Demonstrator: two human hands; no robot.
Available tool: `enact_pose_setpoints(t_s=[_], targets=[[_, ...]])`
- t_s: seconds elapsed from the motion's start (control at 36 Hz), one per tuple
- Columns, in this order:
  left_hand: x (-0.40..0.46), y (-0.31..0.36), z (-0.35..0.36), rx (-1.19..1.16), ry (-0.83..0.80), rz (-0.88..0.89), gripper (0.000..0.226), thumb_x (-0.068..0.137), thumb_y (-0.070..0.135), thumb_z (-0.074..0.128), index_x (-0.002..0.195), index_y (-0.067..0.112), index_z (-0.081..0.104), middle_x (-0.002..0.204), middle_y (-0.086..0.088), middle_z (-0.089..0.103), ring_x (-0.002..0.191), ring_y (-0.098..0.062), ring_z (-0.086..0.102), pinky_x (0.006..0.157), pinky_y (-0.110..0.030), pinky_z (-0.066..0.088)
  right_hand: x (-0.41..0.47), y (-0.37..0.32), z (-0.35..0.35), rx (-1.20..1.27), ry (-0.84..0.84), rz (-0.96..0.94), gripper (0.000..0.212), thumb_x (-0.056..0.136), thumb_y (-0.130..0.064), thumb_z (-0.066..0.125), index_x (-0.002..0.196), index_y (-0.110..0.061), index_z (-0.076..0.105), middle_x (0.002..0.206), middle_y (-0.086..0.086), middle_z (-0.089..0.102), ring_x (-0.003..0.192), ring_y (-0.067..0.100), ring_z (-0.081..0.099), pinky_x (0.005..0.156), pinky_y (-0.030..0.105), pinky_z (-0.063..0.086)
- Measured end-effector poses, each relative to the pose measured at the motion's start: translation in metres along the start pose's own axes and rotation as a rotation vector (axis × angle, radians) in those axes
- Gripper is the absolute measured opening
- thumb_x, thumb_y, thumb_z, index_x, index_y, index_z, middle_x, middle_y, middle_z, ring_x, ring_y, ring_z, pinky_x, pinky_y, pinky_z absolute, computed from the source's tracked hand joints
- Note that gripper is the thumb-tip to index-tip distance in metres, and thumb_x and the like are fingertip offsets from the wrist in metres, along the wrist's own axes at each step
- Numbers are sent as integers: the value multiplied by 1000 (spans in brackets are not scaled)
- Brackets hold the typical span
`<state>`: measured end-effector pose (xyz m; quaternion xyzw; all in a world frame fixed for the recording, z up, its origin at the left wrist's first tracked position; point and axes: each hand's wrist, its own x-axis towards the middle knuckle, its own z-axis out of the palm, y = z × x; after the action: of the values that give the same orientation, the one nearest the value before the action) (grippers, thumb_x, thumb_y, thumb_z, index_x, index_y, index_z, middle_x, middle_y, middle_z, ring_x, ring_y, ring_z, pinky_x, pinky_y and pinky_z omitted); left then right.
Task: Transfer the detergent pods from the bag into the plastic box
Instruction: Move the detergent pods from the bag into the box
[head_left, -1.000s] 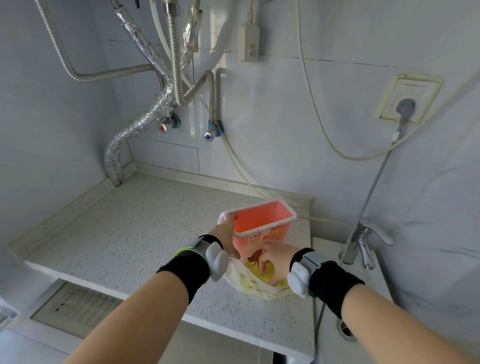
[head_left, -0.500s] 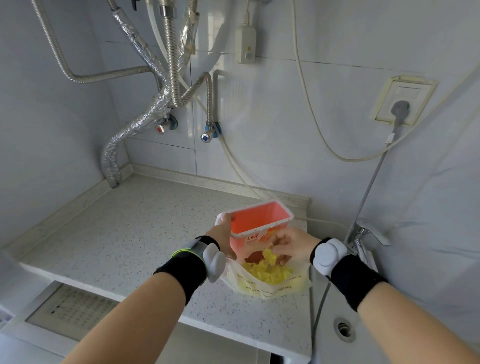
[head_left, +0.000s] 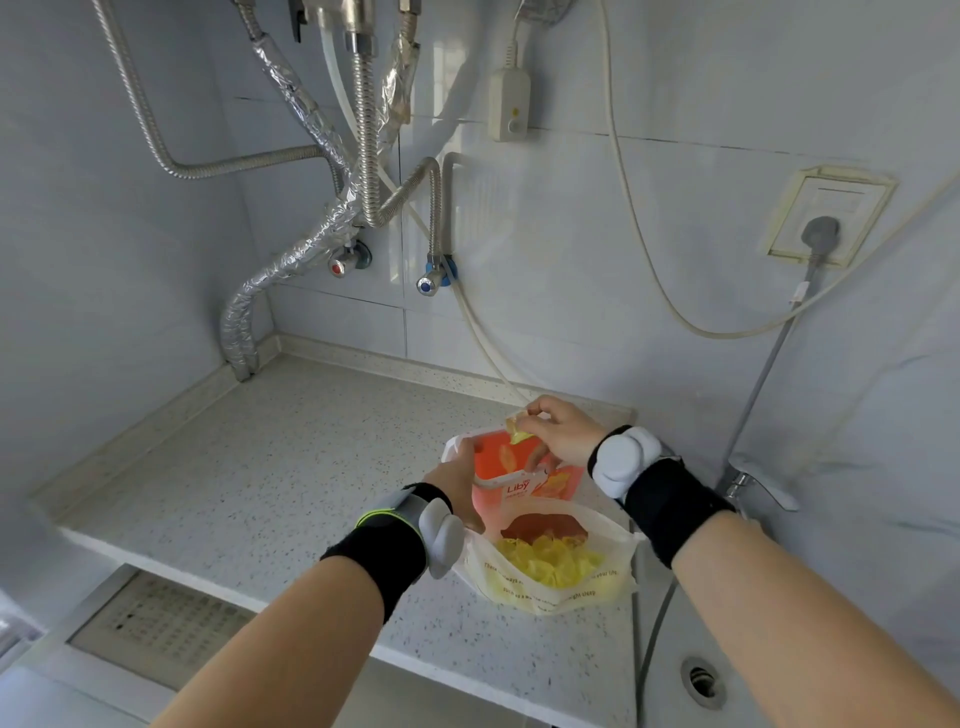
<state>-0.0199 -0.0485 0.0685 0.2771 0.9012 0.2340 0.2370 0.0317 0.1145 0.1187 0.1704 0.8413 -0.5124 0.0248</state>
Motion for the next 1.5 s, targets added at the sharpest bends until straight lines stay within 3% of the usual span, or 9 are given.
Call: enact_pose_setpoints(t_s=[0.25,0.39,0.5,0.58,0.72,0.83,0.94,1.25,1.5], targets=[[2,0,2,-122,12,-47,71,86,12,57,139,25,12,92,-8,58,55,-17,58,43,-21,43,3,20,-23,-325,233,12,24,85,-35,62,98,-16,68,99,-2,67,97,19,62,85,31,47],[4,1,3,-35,9,-21,97,72,8,77,143,15,13,117,-17,59,76,-23,57,66,-28,46,-13,20,-32,-145,256,-101,17,87,-22,63,93,-9,73,88,-7,65,86,7,59,72,14,40],[3,-1,4,-108,-9,-34,84,77,15,68,138,29,11,98,-7,58,65,-21,62,54,-28,47,-38,20,-28,-167,-65,-54,21,86,-26,64,82,-8,75,74,0,73,52,5,54,52,14,44],[3,-1,2,-115,-5,-43,82,78,15,67,138,30,12,98,-7,57,65,-22,63,53,-27,46,-45,33,-12,-286,-279,-4,13,84,-18,67,94,-11,73,89,7,73,64,7,59,63,19,48],[0,1,1,-157,-23,-44,81,78,18,62,138,34,10,104,-6,52,65,-20,62,51,-26,45,-44,53,14,-727,-383,-29,50,81,-18,70,129,-21,56,106,-17,56,89,-4,47,73,1,33],[1,-1,2,-144,-27,-36,85,75,17,66,137,38,10,103,-3,51,66,-20,62,57,-30,50,-35,73,23,-801,-401,-48,41,74,-18,74,113,-23,63,130,-8,53,110,9,49,97,27,41],[5,-3,3,-228,-21,-73,67,90,11,52,139,30,11,88,4,49,60,-19,59,47,-24,43,-38,71,25,-852,-370,-77,25,76,-9,69,101,-11,69,128,-7,48,111,17,50,85,25,40],[1,-1,1,-60,-32,-8,91,76,20,69,142,26,6,126,-12,47,77,-27,61,69,-36,51,-43,62,-2,-488,-166,-95,13,74,-8,73,83,-15,76,80,-5,70,70,3,59,72,19,48],[2,-1,1,-34,-10,-8,95,74,14,73,141,27,7,129,-13,47,76,-25,57,69,-35,50,-36,11,-33,-113,-91,-171,24,71,5,74,77,-18,71,73,-7,69,62,-5,64,65,10,51]])
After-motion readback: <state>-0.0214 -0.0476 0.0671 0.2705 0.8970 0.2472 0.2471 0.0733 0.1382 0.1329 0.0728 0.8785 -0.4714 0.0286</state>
